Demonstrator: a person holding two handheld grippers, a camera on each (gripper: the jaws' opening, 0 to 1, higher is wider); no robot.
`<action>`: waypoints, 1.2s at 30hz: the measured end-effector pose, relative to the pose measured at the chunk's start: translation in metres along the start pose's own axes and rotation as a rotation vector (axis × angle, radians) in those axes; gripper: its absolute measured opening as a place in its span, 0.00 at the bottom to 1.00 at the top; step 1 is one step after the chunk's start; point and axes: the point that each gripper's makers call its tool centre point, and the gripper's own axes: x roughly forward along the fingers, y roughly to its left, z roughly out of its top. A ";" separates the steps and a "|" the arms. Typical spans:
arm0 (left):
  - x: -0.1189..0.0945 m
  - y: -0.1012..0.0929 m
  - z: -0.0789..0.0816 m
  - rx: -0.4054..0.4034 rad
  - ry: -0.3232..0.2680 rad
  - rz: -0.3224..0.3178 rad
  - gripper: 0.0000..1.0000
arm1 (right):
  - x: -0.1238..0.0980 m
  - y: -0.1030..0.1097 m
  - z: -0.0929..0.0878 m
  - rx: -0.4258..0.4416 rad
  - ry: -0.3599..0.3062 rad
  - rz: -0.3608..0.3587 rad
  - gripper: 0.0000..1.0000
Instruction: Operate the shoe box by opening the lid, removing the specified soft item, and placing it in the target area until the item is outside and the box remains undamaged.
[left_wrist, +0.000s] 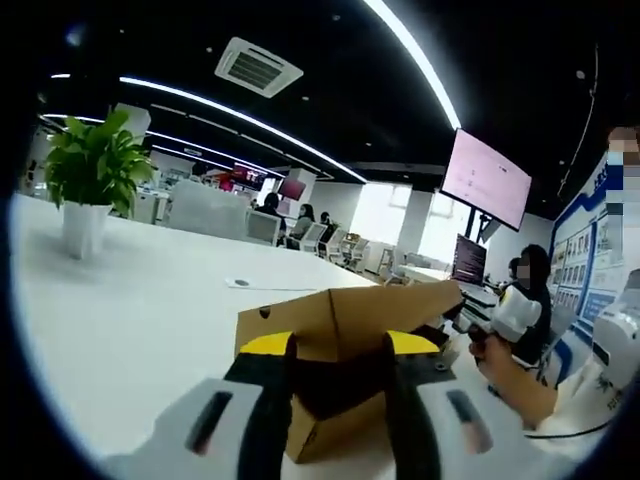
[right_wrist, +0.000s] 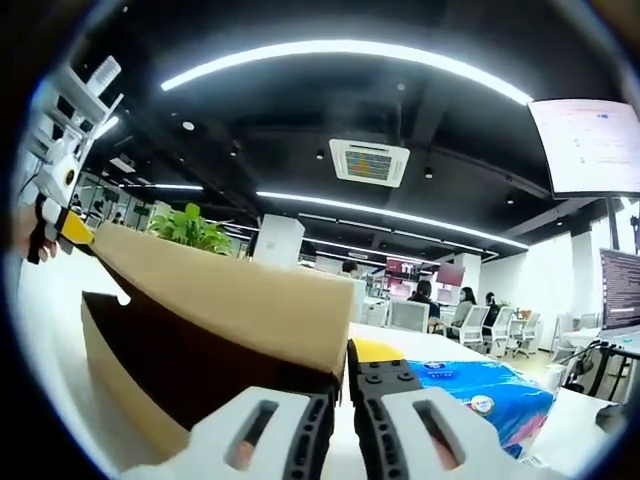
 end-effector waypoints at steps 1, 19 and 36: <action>0.000 0.000 -0.001 -0.004 0.005 -0.001 0.35 | 0.000 0.000 0.000 0.001 -0.001 0.001 0.01; -0.001 0.003 -0.005 -0.028 -0.004 0.015 0.35 | -0.013 0.020 -0.002 0.090 0.047 0.206 0.18; 0.003 0.014 -0.019 -0.028 0.016 0.060 0.37 | -0.034 0.069 0.000 0.228 0.112 0.582 0.82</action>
